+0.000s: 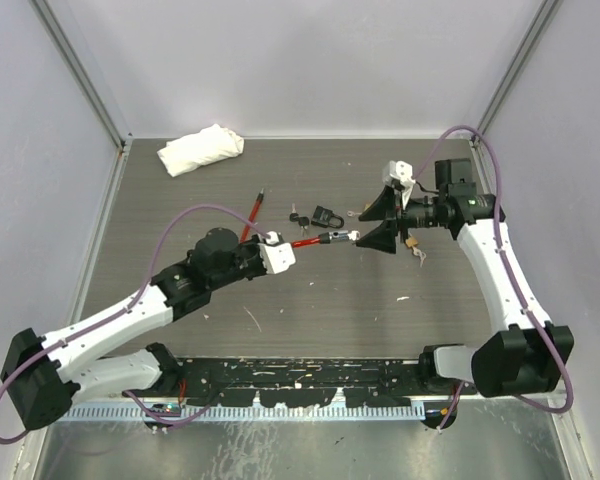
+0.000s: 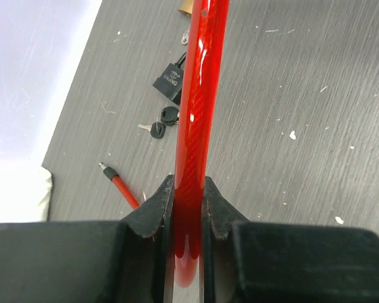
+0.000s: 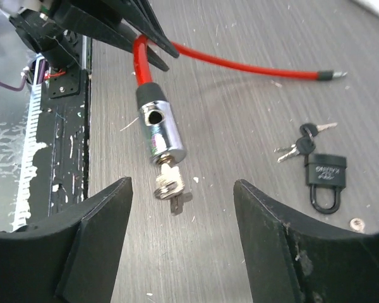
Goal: Lock with the key
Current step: Pick up the lock from the center of the board, then adjust the key in the lock.
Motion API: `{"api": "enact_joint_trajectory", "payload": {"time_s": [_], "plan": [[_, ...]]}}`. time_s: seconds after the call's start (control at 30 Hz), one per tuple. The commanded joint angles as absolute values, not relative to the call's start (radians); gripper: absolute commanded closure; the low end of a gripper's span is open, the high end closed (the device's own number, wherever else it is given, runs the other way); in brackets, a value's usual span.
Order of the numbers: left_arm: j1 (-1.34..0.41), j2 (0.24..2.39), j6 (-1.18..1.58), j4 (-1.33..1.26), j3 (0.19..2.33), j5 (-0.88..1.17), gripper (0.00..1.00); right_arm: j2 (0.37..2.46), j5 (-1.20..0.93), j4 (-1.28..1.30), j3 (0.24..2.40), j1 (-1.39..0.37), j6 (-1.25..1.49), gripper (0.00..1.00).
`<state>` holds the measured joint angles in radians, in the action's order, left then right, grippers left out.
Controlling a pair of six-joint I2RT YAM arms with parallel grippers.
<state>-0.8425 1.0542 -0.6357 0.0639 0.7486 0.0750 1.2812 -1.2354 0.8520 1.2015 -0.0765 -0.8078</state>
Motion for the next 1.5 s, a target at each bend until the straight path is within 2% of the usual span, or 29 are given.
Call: {"api": "enact_joint_trajectory", "payload": {"time_s": [0.0, 0.1, 0.2, 0.33, 0.4, 0.43, 0.57, 0.67, 0.87, 1.03, 1.47], "plan": [[-0.833, 0.970, -0.460, -0.001, 0.719, 0.077, 1.00, 1.229, -1.301, 0.873, 1.274, -0.074, -0.812, 0.29], [-0.832, 0.917, -0.348, -0.015, 0.689, 0.053, 1.00, 1.200, -1.323, 0.876, 1.312, -0.074, -0.795, 0.29], [-0.831, 0.855, -0.208, -0.079, 0.640, 0.038, 1.00, 1.152, -1.335, 0.874, 1.347, -0.074, -0.792, 0.24], [-0.830, 0.790, -0.052, -0.215, 0.557, 0.051, 1.00, 1.091, -1.359, 0.828, 1.359, -0.074, -0.734, 0.12], [-0.831, 0.765, 0.020, -0.291, 0.525, 0.057, 1.00, 1.060, -1.399, 0.793, 1.314, -0.074, -0.695, 0.01], [-0.830, 0.757, 0.051, -0.325, 0.511, 0.059, 1.00, 1.044, -1.421, 0.774, 1.281, -0.074, -0.682, 0.00], [-0.831, 0.740, 0.172, -0.448, 0.472, 0.068, 1.00, 0.988, -1.550, 0.763, 1.098, -0.074, -0.744, 0.00], [-0.830, 0.736, 0.233, -0.533, 0.452, 0.087, 1.00, 0.970, -1.512, 0.723, 1.026, -0.077, -0.730, 0.00], [-0.831, 0.755, 0.306, -0.615, 0.460, 0.095, 1.00, 0.980, -1.317, 0.682, 0.979, -0.077, -0.700, 0.00], [-0.838, 0.808, 0.361, -0.636, 0.497, 0.101, 1.00, 0.976, -1.252, 0.578, 0.954, -0.086, -0.574, 0.00], [-1.003, 0.961, 0.406, -0.820, 0.502, -0.147, 1.00, 0.965, -1.181, 0.376, 0.948, -0.120, -0.373, 0.02]]}}
